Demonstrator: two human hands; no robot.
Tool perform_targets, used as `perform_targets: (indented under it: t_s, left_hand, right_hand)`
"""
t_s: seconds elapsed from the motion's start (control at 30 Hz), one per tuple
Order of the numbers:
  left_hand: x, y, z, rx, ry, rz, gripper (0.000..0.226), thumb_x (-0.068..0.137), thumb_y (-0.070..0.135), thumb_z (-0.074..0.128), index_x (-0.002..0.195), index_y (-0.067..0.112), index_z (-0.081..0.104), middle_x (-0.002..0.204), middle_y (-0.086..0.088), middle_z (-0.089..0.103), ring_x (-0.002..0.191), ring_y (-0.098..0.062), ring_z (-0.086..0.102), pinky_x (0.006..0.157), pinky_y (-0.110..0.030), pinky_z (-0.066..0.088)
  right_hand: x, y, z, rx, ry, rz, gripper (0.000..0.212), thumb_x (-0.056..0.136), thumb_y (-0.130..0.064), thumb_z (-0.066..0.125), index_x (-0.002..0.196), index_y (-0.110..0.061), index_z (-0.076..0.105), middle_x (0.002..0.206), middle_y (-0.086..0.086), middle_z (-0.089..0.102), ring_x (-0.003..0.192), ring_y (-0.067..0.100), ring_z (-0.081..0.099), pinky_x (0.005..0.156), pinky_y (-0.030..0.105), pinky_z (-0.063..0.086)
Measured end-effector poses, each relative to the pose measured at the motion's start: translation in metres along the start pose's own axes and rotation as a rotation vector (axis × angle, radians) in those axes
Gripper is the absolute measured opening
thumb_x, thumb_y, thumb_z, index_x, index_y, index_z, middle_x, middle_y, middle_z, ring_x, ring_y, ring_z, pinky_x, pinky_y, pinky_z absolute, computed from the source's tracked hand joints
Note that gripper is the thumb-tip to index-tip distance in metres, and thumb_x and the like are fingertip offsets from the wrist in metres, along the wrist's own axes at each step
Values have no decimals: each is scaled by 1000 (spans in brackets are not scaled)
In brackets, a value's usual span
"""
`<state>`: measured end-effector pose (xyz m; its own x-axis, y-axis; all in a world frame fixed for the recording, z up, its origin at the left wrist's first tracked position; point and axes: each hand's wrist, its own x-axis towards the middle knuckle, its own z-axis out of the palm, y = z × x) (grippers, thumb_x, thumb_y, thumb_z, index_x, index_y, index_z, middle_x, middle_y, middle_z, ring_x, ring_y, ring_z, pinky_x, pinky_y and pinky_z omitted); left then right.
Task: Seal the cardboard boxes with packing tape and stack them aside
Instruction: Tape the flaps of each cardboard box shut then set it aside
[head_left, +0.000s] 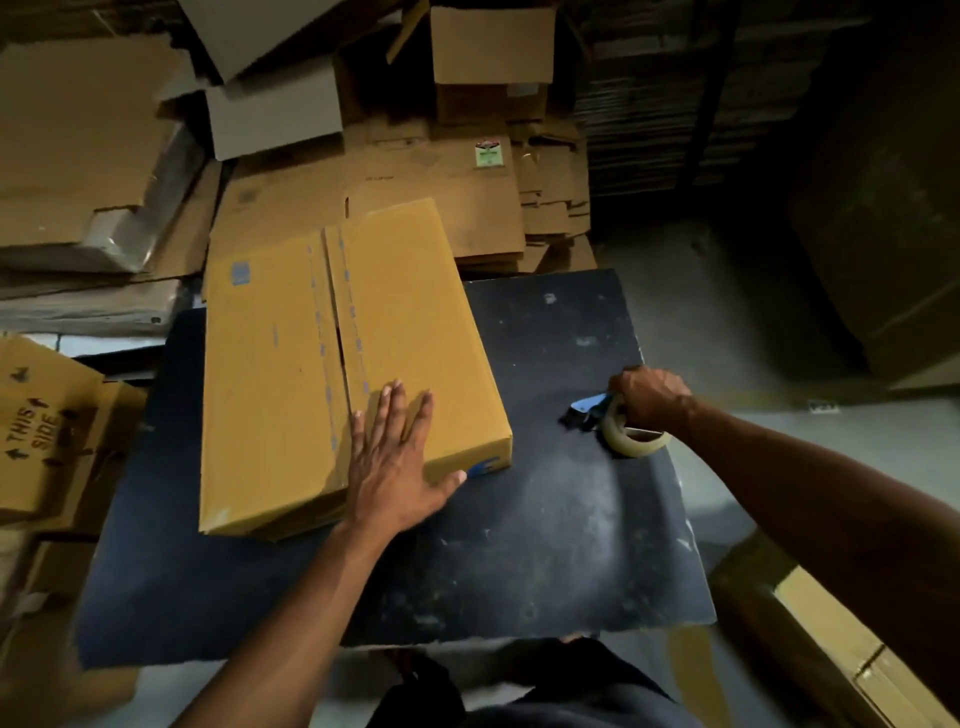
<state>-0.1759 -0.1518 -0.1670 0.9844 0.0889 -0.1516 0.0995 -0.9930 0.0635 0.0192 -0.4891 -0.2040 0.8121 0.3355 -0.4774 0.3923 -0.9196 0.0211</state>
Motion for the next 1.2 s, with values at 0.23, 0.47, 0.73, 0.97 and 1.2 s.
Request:
perform_targets:
  t_s: [0.23,0.47,0.73,0.97,1.2]
  left_hand:
    - [-7,16,-27,-182,62,-50,86,87,73,44,159,27,37,171,-7,21,159,-25,12,128,-50,8]
    - [-74,76,-53,-1365,-104,-353,67,81,84,55,102,24,77,99,10,79,93,-5,71,77,-27,50]
    - [-86,29,-91,-2031,-336,-661,79,91,76,43,119,9,74,111,-13,78,115,-34,65,94,-47,47]
    - [-118,-41,-104,-2273,-27,-881,21,93,30,69,105,12,68,94,-13,77,88,-29,68,77,-42,54]
    - [-136,-100,-86,-1994,332,-1007,29,91,-12,63,111,7,71,76,-9,77,65,-19,71,58,-31,57]
  right_hand:
    - [-48,-3,13,174,38,-62,27,88,-36,73,107,-17,65,105,9,70,96,33,69,73,36,54]
    - [-144,-48,-31,309,222,-101,26,83,-49,69,94,-33,51,77,-8,60,70,23,63,60,40,51]
    - [-184,-158,-68,-28,593,-368,54,67,-65,68,108,-31,59,91,-7,61,75,24,63,63,34,48]
    - [-173,-248,-98,79,425,-480,71,75,-62,76,136,-36,50,111,-8,47,78,24,65,58,34,45]
    - [-160,-320,-125,127,310,-682,63,77,-71,67,128,-36,54,110,-10,59,92,18,64,72,37,56]
